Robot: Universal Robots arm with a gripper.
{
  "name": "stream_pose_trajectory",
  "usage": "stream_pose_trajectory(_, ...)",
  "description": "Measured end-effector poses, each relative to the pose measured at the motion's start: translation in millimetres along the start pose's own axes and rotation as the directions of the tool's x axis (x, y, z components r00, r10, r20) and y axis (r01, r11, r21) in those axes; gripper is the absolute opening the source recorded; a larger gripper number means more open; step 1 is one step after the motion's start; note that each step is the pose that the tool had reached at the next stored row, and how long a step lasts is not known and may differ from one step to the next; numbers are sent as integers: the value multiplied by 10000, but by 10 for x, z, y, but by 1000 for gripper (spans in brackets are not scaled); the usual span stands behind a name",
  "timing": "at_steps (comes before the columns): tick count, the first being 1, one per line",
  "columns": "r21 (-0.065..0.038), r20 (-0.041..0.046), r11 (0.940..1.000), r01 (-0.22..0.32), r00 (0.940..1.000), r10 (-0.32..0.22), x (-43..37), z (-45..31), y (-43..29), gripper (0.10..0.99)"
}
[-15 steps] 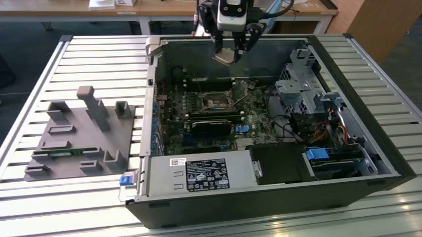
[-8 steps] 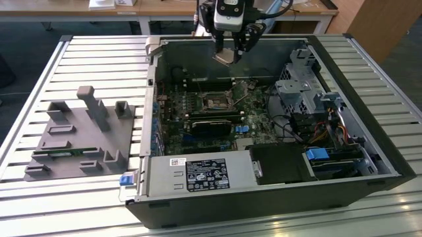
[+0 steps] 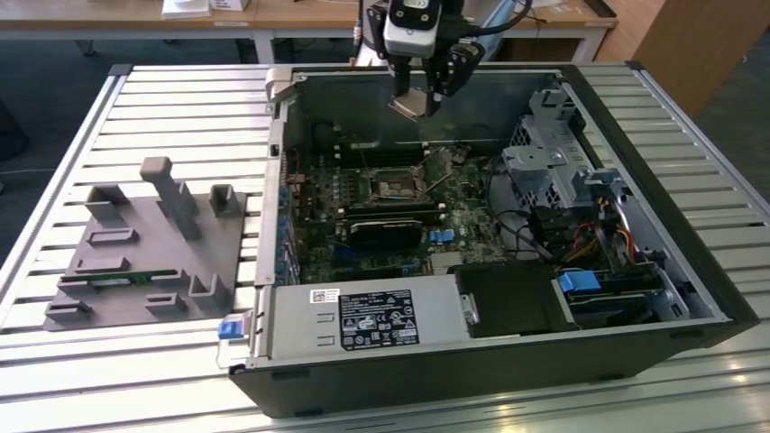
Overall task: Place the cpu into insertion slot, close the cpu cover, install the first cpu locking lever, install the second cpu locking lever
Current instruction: 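Place the cpu into insertion slot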
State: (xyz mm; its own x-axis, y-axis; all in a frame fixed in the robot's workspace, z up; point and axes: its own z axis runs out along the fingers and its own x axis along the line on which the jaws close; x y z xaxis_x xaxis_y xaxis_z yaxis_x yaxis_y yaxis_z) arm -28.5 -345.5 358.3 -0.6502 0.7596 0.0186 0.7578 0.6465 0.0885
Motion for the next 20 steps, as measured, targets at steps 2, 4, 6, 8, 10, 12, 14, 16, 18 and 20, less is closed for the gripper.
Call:
stream_pose_trajectory(2,-3,14,9999,-160,9999,160,0,1,0,525)
stream_pose_trajectory(4,-7,29,9995,-320,9995,320,0,1,0,525)
stream_pose_trajectory(6,-10,43,9988,-480,9988,480,0,2,0,525)
stream_pose_trajectory(8,-13,57,9980,-636,9980,637,0,2,0,525)
stream_pose_trajectory(10,-17,70,9969,-790,9968,790,0,3,0,525)
stream_pose_trajectory(12,-21,86,9954,-957,9954,957,0,4,0,525)
stream_pose_trajectory(14,-26,105,9933,-1160,9932,1160,0,4,0,525)
stream_pose_trajectory(16,-30,124,9908,-1356,9907,1357,0,5,0,525)
stream_pose_trajectory(18,-35,141,9881,-1539,9880,1539,0,5,0,525)
stream_pose_trajectory(20,-40,157,9852,-1713,9851,1713,0,6,-1,525)
